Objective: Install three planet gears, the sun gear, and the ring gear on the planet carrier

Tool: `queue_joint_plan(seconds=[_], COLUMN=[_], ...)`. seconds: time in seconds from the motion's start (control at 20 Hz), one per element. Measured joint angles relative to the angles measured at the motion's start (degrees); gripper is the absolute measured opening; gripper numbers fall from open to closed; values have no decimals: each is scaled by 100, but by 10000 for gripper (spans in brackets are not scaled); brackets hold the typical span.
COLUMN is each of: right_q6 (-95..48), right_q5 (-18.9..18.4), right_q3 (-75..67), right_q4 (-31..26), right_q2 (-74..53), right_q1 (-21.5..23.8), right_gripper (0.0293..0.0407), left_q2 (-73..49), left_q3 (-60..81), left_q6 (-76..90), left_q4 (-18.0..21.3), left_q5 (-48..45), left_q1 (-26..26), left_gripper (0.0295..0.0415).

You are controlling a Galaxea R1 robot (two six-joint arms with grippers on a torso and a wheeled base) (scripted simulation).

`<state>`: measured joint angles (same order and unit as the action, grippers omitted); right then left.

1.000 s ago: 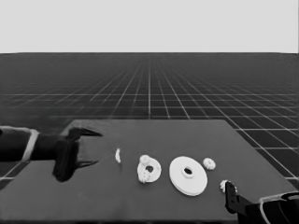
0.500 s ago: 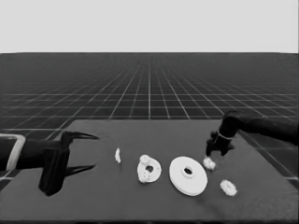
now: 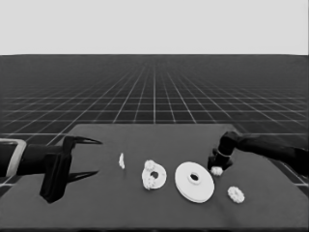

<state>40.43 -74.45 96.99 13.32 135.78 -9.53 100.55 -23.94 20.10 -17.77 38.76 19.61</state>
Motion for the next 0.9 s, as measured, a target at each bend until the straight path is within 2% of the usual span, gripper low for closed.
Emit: queue_joint_plan(seconds=[0.2,0.3,0.7,0.75,0.8,0.9], right_q6=[-16,-17,-18,158,223,253], right_q5=[35,37,39,-333,-548,-744], right_q3=[49,53,55,-435,-638,-750], right_q4=[17,19,20,-190,-357,-534], right_q2=[24,25,26,-208,-318,-378], right_q1=[-31,-34,-32,321,632,917], right_gripper=[385,314,312,312,312,312], left_q2=[0,0,0,0,0,0], left_q3=[0,0,0,0,0,0], left_q6=[0,0,0,0,0,0], left_q4=[0,0,0,0,0,0], left_q5=[0,0,0,0,0,0], left_q1=[0,0,0,0,0,0], left_gripper=[385,385,385,385,385,385])
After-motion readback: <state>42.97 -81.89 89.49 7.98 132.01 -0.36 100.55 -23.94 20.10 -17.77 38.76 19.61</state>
